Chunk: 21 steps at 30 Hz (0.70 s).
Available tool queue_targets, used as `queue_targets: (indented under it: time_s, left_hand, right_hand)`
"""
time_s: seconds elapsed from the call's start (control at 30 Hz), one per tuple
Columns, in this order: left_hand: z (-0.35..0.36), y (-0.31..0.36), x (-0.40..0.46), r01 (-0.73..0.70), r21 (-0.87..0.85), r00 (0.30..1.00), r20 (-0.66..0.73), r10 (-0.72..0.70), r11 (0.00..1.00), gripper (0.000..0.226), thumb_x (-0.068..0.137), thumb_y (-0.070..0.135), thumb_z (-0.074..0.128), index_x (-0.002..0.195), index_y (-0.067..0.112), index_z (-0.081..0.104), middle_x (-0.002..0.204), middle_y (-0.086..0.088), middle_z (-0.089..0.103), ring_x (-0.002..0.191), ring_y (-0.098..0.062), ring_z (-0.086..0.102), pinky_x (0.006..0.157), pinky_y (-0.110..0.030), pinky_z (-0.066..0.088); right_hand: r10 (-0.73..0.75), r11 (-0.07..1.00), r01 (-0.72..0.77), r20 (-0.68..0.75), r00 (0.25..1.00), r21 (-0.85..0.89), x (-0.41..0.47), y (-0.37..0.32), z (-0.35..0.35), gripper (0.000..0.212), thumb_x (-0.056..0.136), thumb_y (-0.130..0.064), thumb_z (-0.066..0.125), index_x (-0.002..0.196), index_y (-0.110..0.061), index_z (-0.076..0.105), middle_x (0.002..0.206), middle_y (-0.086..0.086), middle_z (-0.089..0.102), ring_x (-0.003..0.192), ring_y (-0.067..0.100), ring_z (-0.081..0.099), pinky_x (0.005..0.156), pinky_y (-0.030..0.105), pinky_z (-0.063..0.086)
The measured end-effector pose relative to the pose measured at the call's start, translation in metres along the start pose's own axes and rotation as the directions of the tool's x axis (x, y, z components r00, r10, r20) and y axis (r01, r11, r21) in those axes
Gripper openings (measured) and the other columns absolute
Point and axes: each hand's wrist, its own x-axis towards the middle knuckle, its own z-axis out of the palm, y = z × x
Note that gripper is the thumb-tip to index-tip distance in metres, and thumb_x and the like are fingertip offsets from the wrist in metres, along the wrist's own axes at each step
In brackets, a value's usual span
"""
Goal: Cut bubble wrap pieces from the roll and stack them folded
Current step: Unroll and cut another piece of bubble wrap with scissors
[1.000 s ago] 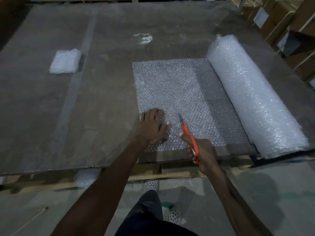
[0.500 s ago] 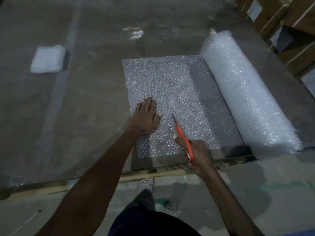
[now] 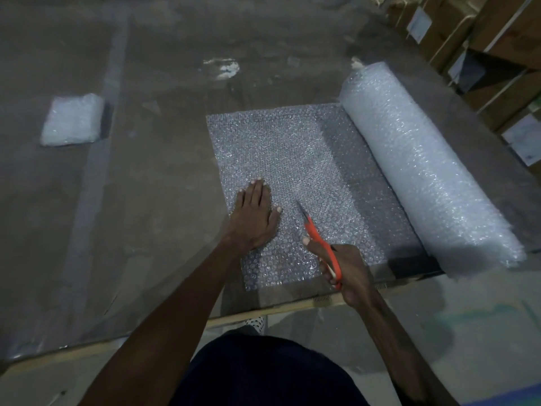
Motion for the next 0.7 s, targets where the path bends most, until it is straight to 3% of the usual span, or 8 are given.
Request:
queue_targets:
  time_s: [0.33,0.7]
  left_hand:
    - [0.003,-0.004,0.001,-0.01,-0.022,1.0,-0.007,0.01,1.0,0.074,0.102,0.05,0.015,0.157,0.002,0.013,0.166,-0.018,0.006,0.154,-0.031,0.002,0.124,-0.048,-0.001]
    - [0.001,-0.001,0.001,0.009,-0.022,1.0,-0.01,-0.01,1.0,0.075,0.1,0.05,0.016,0.158,0.003,0.013,0.166,-0.017,0.006,0.154,-0.031,0.002,0.124,-0.048,-0.002]
  right_hand:
    - [0.0,1.0,0.0,-0.037,0.999,0.008,0.007,-0.012,0.015,0.042,0.076,-0.037,0.088,0.061,-0.008,0.062,0.052,0.007,0.054,0.037,0.013,0.042,0.037,0.019,0.033]
    - [-0.022,0.999,0.022,0.011,1.0,0.033,0.015,-0.008,0.009,0.041,0.075,-0.036,0.089,0.079,-0.001,0.068,0.051,0.009,0.052,0.036,0.013,0.04,0.037,0.021,0.032]
